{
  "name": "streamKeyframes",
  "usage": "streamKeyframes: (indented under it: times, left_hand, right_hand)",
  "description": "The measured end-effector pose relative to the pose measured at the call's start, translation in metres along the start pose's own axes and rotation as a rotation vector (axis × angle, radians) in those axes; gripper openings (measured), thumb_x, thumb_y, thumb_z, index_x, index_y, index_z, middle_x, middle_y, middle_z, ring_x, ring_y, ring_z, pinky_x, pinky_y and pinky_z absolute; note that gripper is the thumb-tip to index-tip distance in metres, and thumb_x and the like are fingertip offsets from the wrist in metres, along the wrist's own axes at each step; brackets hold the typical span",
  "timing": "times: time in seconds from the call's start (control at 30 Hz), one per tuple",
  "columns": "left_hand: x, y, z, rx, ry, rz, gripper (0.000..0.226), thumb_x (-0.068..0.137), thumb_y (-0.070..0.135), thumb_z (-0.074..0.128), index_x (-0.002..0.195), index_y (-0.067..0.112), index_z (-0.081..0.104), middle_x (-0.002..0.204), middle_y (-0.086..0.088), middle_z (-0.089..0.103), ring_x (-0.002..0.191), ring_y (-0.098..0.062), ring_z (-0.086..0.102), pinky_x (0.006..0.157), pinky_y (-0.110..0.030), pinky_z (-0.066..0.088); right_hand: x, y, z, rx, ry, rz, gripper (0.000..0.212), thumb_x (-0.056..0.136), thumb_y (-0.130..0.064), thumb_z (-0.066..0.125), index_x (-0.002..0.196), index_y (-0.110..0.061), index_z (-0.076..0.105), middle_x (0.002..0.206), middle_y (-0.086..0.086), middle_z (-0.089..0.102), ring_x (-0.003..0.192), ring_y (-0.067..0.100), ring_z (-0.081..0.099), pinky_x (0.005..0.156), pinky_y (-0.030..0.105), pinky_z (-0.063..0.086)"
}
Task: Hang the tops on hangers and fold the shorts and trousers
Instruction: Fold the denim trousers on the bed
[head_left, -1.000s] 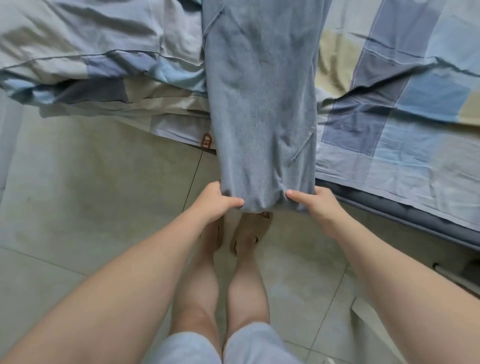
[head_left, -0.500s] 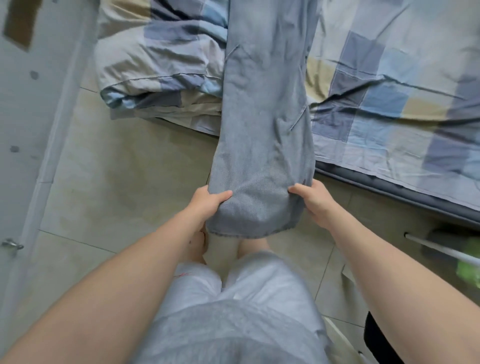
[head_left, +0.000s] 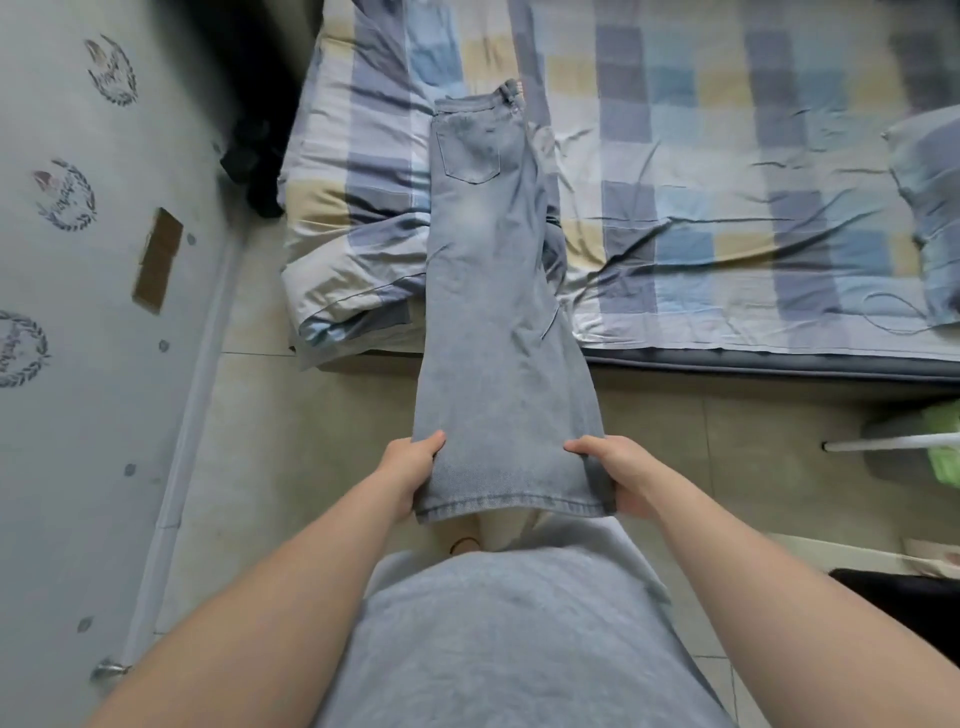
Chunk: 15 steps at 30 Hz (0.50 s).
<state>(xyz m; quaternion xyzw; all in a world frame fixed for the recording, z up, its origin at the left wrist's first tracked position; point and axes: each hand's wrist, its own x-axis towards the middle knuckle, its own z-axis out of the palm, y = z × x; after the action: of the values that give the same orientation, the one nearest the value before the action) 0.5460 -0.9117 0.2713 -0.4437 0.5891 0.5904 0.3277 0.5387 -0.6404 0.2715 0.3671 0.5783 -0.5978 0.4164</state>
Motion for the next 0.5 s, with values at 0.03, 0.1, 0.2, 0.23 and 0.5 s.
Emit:
streamKeyframes:
  times: [0.03, 0.1, 0.2, 0.23, 0.5]
  left_hand:
    - [-0.003, -0.006, -0.005, 0.021, -0.001, -0.002, 0.029, 0.098, 0.029, 0.064, 0.119, 0.009, 0.064, 0.106, -0.006, 0.072, 0.091, -0.024, 0.069, 0.077, -0.032, 0.054]
    - [-0.008, -0.020, -0.013, 0.076, 0.000, -0.016, 0.034, 0.098, 0.031, 0.062, 0.124, 0.009, 0.062, 0.104, -0.005, 0.070, 0.090, -0.024, 0.067, 0.080, -0.033, 0.053]
    - [-0.014, -0.042, -0.022, 0.143, -0.017, -0.062, 0.040, 0.099, 0.033, 0.061, 0.129, 0.007, 0.059, 0.113, -0.008, 0.069, 0.097, -0.029, 0.067, 0.089, -0.039, 0.055]
    - [-0.016, -0.049, -0.024, 0.158, -0.022, -0.083, 0.042, 0.099, 0.034, 0.061, 0.130, 0.006, 0.058, 0.117, -0.010, 0.069, 0.101, -0.030, 0.067, 0.093, -0.042, 0.055]
    - [-0.047, -0.117, -0.022, 0.169, -0.028, -0.215, 0.044, 0.100, 0.035, 0.060, 0.131, 0.005, 0.057, 0.119, -0.014, 0.069, 0.104, -0.033, 0.068, 0.094, -0.049, 0.056]
  right_hand:
    - [-0.005, 0.006, 0.003, -0.006, 0.011, -0.005, 0.025, 0.088, -0.019, 0.072, 0.109, -0.005, 0.070, 0.101, 0.011, 0.077, 0.087, 0.027, 0.076, 0.073, 0.035, 0.061]
    - [-0.015, 0.019, 0.009, -0.034, 0.030, -0.015, 0.028, 0.090, -0.025, 0.073, 0.112, -0.008, 0.070, 0.100, 0.008, 0.078, 0.090, 0.028, 0.076, 0.079, 0.041, 0.062]
    - [-0.025, 0.045, 0.013, -0.066, 0.052, 0.002, 0.032, 0.093, -0.033, 0.071, 0.114, -0.010, 0.068, 0.105, 0.009, 0.077, 0.099, 0.032, 0.073, 0.093, 0.050, 0.057]
    - [-0.028, 0.055, 0.014, -0.066, 0.055, 0.014, 0.034, 0.094, -0.033, 0.070, 0.117, -0.008, 0.067, 0.107, 0.010, 0.076, 0.099, 0.032, 0.073, 0.090, 0.047, 0.058]
    - [-0.047, 0.128, 0.006, -0.123, 0.039, 0.099, 0.034, 0.097, -0.035, 0.065, 0.119, -0.007, 0.065, 0.112, 0.007, 0.074, 0.102, 0.030, 0.071, 0.098, 0.046, 0.054]
